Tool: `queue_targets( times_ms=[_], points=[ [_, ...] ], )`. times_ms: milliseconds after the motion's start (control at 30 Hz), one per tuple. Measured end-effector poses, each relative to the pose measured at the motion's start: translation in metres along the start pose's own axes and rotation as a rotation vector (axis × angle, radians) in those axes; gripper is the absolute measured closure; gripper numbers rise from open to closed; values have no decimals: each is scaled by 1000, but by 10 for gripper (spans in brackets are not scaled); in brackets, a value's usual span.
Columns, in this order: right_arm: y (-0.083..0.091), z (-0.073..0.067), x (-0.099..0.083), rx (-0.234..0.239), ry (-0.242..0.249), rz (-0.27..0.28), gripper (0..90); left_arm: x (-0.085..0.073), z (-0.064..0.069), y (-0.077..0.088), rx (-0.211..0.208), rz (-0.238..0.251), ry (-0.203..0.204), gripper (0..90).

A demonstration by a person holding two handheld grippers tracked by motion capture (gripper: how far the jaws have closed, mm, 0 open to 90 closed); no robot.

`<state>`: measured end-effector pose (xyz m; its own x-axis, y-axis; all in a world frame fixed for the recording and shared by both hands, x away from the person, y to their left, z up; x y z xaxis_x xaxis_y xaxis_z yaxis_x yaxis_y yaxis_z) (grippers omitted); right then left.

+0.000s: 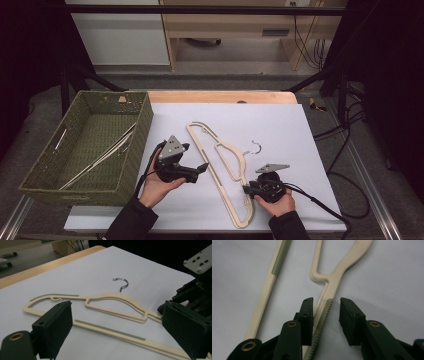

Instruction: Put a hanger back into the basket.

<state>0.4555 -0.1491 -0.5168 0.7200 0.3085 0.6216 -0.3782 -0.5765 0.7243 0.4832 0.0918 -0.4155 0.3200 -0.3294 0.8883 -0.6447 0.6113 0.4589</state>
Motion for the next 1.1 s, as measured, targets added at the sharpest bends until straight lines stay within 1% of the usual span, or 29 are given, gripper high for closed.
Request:
queue_targets(
  times_ms=[33,67,100,167,200,300,333,367,433,467,567,633,667,700,733,767,800,833,867,933,1000,1067,1100],
  points=[
    [0,-2,1,18,-14,0,719,-2,0,2,-1,2,3,96],
    [-1,-2,1,30,-23,-4,728,-5,1,4,-3,4,7,96],
    [-1,0,0,22,-36,-12,739,-6,2,5,-5,5,7,96],
    [-1,1,2,34,-68,-16,748,-11,4,9,-8,3,2,96],
    [0,0,2,41,-98,-19,753,-12,4,10,-8,4,0,95],
    [0,2,3,36,-127,-17,765,-16,6,13,-12,3,1,95],
    [1,3,3,27,-126,-11,775,-17,5,14,-9,5,1,95],
    [3,4,4,19,-139,-6,782,-17,5,14,-8,6,5,95],
    [5,7,4,-3,-148,-8,789,-18,6,14,-12,2,5,96],
    [7,8,4,-1,-160,-7,791,-18,6,13,-12,2,6,96],
    [9,14,2,-4,-158,1,795,-19,7,13,-16,-4,1,95],
    [11,16,2,-20,-160,-2,794,-20,7,13,-14,-4,1,95],
    [11,17,1,-24,-143,-3,791,-20,7,13,-16,-6,2,96],
    [12,17,1,-20,-130,-2,767,-21,7,13,-16,-6,3,96],
    [12,17,0,-18,-121,-6,726,-21,7,13,-16,-7,3,96],
    [12,17,-1,-8,-110,-19,707,-22,7,12,-16,-8,4,96],
    [11,15,-2,-6,-106,-25,710,-22,7,12,-16,-9,5,96],
    [10,15,-3,-17,-84,-21,715,-22,7,12,-16,-11,3,96],
    [11,14,-3,-20,-79,-25,718,-22,7,11,-16,-11,3,96],
    [10,14,-3,-55,-59,-35,763,-23,8,10,-16,-14,0,96],
    [9,13,-3,-80,-48,-41,775,-23,9,10,-17,-18,-2,96],
    [9,12,-2,-103,-59,-52,785,-24,9,9,-16,-20,0,96],
    [9,10,-2,-84,-79,-48,790,-24,9,9,-15,-20,-2,97]
  ],
)
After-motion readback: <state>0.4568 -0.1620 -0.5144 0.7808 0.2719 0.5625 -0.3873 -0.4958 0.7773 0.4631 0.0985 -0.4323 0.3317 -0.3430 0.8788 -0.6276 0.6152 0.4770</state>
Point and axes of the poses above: each handheld gripper's, and its own axes: y roughly backward along the jaws, x roughly out of its top, z roughly to its right, the point moved 6 cm from there along -y, roughly forward along the jaws, and after that the axes turned 7 degrees about x, right-handed, at the moved point
